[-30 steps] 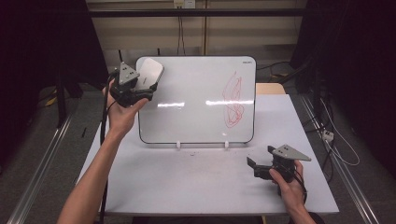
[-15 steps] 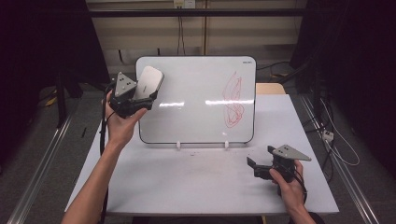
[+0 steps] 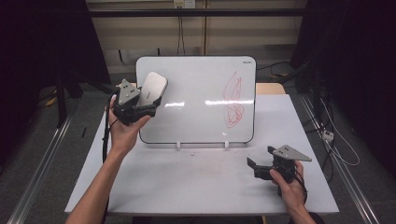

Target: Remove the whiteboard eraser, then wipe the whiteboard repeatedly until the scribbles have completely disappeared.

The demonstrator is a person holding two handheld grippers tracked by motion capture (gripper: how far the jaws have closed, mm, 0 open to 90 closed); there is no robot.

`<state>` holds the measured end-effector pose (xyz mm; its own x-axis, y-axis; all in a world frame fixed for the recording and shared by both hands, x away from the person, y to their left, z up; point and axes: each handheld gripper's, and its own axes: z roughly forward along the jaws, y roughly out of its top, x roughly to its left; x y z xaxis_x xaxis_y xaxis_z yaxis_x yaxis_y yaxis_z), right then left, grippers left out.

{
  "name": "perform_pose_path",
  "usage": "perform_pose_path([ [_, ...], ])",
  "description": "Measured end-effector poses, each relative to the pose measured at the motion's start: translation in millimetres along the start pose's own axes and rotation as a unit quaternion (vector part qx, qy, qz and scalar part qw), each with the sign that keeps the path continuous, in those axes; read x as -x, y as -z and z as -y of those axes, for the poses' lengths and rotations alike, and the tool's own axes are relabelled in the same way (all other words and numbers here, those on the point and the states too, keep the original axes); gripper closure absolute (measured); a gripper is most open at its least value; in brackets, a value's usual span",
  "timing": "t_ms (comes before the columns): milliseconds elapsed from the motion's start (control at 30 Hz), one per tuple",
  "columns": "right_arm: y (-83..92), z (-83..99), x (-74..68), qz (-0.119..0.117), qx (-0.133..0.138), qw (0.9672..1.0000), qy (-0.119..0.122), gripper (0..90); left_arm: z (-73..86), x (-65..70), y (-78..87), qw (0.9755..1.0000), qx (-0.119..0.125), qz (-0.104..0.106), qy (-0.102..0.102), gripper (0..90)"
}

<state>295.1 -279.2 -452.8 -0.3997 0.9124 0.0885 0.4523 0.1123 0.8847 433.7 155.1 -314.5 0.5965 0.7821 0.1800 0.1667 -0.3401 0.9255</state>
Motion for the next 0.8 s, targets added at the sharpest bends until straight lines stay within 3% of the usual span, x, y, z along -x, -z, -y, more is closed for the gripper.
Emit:
perform_pose_path([
  [433,-2.6,-0.9,1.2,0.006,-0.001,1.0000,-0.007,5.9,-5.7,16.6,-9.9,0.9997,0.007,0.022,-0.004,31.1],
  [800,-1.9,-0.6,1.0,0.002,-0.003,1.0000,-0.004,5.8,-19.9,39.7,-21.5,0.9985,0.020,0.048,-0.018,31.1],
])
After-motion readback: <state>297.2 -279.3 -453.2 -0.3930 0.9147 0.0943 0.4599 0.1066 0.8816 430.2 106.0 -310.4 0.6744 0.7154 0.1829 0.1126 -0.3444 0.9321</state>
